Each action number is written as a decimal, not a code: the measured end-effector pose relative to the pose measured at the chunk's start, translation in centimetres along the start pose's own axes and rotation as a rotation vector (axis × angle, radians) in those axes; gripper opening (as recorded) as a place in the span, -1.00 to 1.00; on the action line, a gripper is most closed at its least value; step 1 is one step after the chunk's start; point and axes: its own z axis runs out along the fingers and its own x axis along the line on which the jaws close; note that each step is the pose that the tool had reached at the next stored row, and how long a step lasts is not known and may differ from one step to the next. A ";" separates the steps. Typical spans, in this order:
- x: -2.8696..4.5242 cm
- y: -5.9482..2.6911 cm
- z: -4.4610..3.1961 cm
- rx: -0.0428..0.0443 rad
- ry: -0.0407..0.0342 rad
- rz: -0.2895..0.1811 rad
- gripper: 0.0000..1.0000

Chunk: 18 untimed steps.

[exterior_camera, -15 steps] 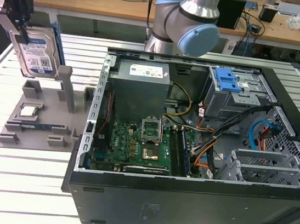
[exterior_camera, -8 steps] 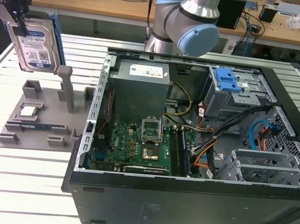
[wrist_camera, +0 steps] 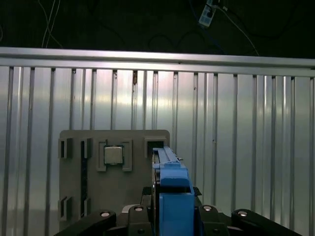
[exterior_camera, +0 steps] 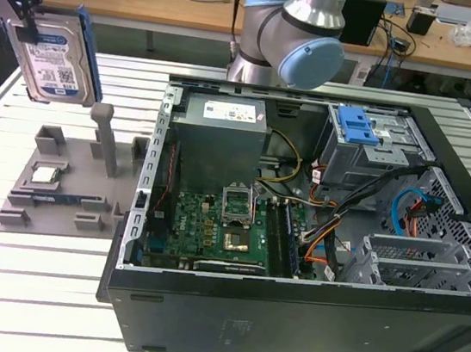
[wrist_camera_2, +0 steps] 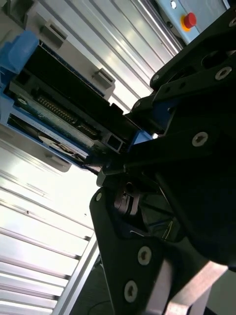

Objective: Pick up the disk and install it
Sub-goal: 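Pick up the disk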

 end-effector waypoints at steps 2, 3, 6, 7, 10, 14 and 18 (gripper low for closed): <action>-0.05 0.03 -0.59 -0.0001 0.0000 0.000 -0.26; -0.11 0.05 -1.11 -0.0001 0.0001 0.000 -0.26; -0.22 0.09 -2.07 0.0000 0.0000 0.000 -0.26; -0.27 0.11 -2.58 -0.0001 0.0001 0.000 -0.26; -0.37 0.15 -3.44 0.0000 0.0000 0.000 -0.26; -0.53 0.21 -4.91 0.0000 0.0000 0.000 -0.26; -0.68 0.27 -6.26 -0.0001 0.0001 0.000 -0.26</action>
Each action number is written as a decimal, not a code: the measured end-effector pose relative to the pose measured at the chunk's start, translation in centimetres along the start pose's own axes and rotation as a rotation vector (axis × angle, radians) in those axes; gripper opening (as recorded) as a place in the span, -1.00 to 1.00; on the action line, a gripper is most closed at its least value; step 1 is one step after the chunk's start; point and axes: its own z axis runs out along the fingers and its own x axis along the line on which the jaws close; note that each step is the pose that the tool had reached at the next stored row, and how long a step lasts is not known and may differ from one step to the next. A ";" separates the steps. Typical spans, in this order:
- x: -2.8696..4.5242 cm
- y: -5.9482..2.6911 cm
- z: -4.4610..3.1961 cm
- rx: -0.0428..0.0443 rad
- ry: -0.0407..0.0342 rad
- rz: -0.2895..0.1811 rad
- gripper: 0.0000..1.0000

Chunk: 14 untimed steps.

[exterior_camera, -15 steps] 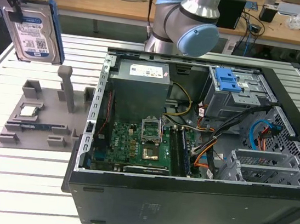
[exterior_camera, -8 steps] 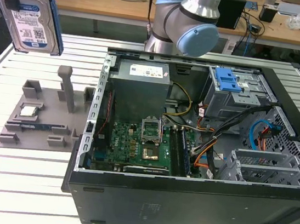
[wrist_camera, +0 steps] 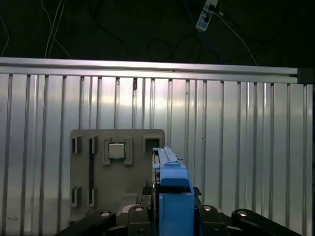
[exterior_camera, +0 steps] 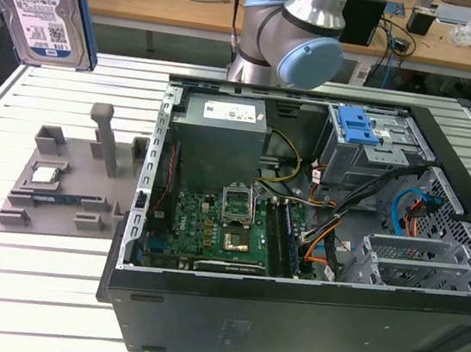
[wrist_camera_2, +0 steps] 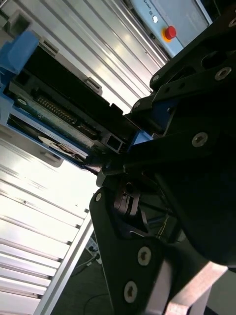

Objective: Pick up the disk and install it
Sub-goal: 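Pick up the disk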

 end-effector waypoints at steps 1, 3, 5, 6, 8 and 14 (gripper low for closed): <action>-0.04 0.02 -0.44 0.0000 0.0000 0.000 -0.26; -0.13 0.06 -1.30 0.0001 -0.0001 0.000 -0.26; -0.17 0.08 -1.85 0.0000 0.0000 0.000 -0.26; -0.21 0.10 -2.22 0.0000 -0.0001 0.000 -0.26; -0.25 0.13 -2.91 -0.0001 0.0000 0.000 -0.26; -0.26 0.13 -3.00 0.0000 -0.0005 0.000 -0.26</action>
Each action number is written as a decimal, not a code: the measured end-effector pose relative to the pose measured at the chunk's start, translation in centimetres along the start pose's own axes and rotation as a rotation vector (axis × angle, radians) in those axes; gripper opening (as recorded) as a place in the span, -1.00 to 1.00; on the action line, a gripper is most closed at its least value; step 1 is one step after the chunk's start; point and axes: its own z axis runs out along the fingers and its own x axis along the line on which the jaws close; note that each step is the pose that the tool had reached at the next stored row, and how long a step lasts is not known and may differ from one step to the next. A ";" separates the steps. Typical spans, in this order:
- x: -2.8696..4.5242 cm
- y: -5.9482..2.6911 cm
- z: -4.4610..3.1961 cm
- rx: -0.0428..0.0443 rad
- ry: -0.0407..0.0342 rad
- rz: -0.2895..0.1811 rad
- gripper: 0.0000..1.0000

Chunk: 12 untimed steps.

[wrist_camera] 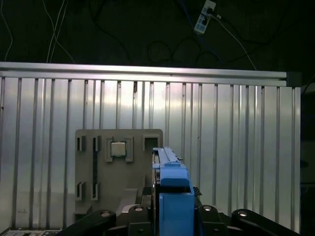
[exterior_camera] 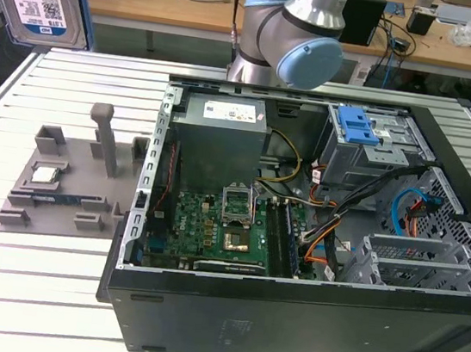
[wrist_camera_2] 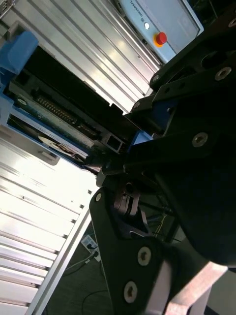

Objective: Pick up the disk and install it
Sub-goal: 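Pick up the disk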

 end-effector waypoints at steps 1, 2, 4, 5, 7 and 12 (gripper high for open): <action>0.00 0.00 0.00 0.0000 -0.0001 0.000 -0.26; 0.00 0.00 0.00 0.0000 -0.0002 0.000 -0.26; 0.00 0.00 0.00 0.0000 -0.0003 0.000 -0.26; 0.01 -0.06 -0.02 -0.0001 -0.0002 0.000 -0.26; 0.02 -0.60 -0.04 -0.0001 -0.0002 0.000 -0.26; 0.07 -2.64 -0.13 -0.0001 -0.0002 0.000 -0.26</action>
